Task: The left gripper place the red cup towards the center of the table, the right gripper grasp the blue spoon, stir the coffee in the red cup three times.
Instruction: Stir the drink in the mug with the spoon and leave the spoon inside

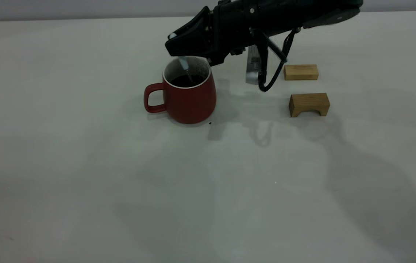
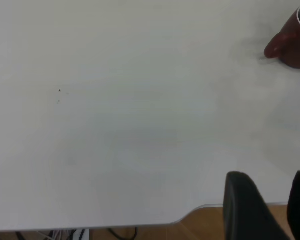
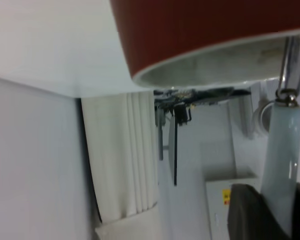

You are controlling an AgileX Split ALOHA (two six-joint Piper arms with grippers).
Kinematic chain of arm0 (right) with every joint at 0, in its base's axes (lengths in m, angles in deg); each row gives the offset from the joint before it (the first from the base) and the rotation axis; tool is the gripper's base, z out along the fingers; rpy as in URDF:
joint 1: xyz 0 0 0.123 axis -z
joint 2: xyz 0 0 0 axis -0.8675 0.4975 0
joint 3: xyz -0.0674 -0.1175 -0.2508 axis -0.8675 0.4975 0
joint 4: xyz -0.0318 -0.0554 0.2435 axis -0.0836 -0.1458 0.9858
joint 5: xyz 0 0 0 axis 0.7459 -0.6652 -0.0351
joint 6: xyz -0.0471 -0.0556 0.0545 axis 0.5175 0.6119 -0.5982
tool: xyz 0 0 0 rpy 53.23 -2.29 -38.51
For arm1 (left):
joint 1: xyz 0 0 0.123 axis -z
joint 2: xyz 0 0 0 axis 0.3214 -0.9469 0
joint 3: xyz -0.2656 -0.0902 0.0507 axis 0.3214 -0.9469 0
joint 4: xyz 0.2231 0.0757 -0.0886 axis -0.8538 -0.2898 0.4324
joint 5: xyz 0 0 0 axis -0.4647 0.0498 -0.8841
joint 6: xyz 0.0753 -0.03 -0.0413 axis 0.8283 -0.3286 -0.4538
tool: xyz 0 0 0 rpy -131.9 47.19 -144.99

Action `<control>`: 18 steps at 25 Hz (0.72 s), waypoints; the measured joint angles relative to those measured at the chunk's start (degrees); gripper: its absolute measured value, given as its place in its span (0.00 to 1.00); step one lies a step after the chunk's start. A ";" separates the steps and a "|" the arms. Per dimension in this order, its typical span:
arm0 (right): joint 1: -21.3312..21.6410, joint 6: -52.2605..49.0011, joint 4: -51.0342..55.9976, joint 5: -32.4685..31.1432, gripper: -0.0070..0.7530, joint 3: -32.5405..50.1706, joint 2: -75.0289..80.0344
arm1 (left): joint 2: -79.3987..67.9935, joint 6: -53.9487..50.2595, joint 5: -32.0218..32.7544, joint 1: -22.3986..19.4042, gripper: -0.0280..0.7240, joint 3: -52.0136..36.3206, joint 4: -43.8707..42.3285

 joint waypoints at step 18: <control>1.06 20.58 1.21 -8.55 0.21 -1.01 2.13 | 0.00 0.00 0.00 0.00 0.42 0.00 0.00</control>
